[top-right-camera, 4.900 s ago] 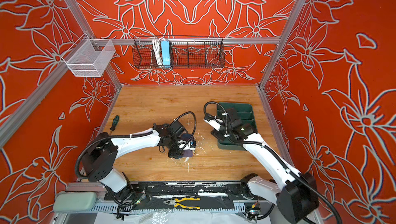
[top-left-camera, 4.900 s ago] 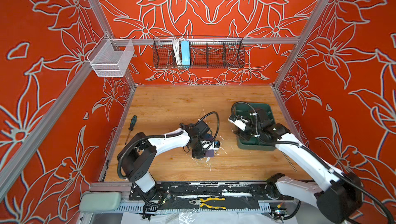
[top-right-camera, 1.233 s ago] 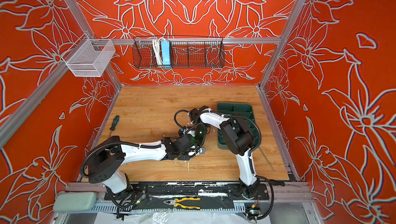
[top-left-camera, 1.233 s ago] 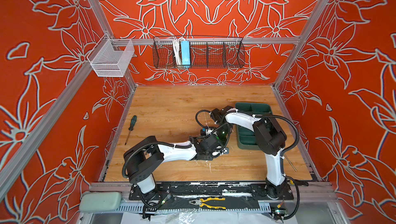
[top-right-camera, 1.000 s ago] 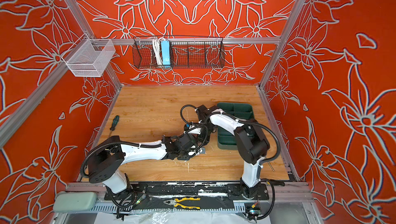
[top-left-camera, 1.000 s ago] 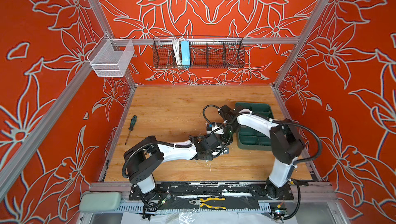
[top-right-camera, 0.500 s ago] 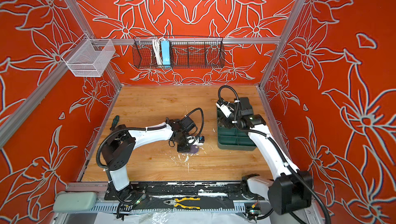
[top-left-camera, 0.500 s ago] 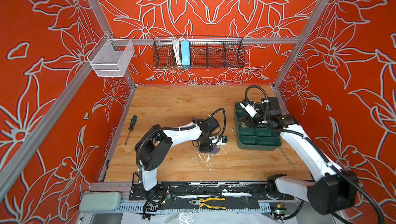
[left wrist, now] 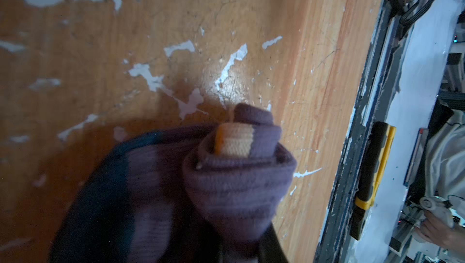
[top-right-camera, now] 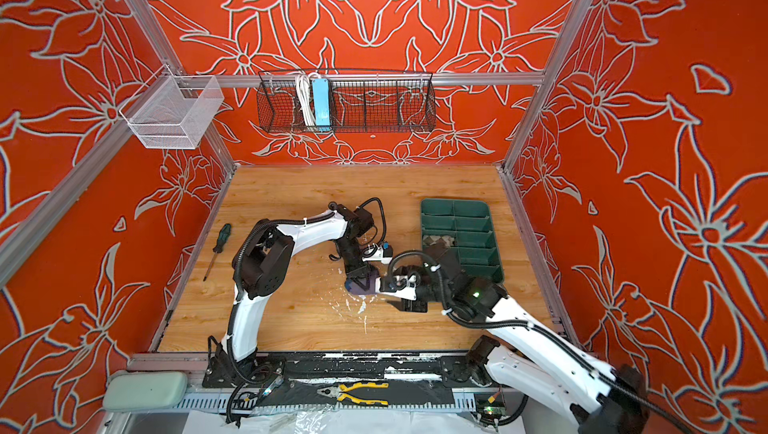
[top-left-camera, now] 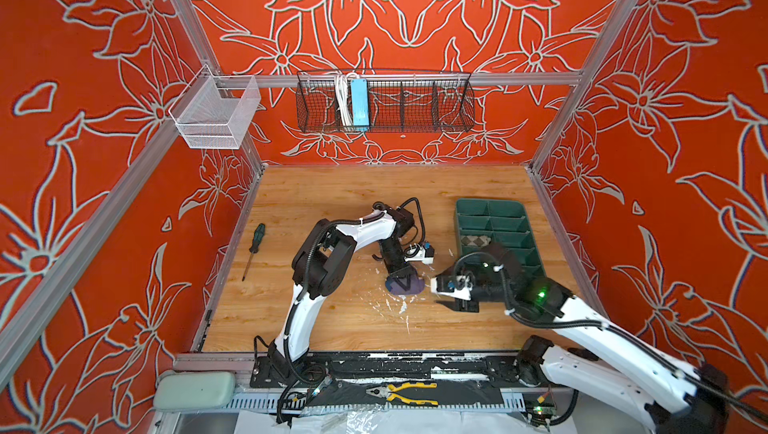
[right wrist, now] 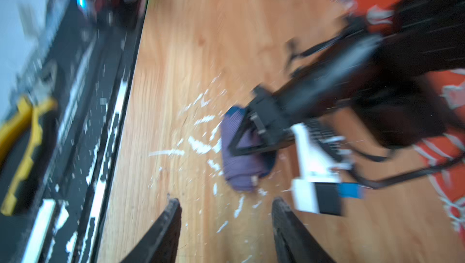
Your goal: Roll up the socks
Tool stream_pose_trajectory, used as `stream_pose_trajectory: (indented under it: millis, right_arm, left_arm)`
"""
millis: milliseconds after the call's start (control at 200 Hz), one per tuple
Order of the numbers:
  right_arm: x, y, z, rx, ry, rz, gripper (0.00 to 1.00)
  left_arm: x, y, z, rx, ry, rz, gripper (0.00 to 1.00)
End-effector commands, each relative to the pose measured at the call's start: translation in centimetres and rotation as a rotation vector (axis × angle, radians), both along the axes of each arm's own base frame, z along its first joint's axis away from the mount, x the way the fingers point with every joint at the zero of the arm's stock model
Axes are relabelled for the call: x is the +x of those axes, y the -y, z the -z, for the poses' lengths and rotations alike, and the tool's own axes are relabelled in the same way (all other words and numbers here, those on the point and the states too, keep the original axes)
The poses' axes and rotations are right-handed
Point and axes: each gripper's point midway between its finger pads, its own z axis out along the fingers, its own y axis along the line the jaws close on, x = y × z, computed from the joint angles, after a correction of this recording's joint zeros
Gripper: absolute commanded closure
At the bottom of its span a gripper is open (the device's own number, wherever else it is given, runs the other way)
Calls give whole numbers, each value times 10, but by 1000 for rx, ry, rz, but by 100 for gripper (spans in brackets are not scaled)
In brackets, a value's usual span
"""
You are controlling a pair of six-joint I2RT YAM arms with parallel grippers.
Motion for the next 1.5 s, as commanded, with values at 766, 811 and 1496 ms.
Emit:
stream_pose_trajectory:
  millis: [766, 811, 1496]
  right_arm:
    - [70, -42, 133, -405, 111, 3, 73]
    - [68, -39, 137, -429, 99, 0, 83]
    - [38, -12, 116, -558, -135, 38, 100]
  left_arm:
    - [-15, -15, 2, 44, -44, 26, 85]
    - [-13, -14, -1, 36, -33, 26, 85]
    - [71, -83, -149, -62, 1052, -309, 3]
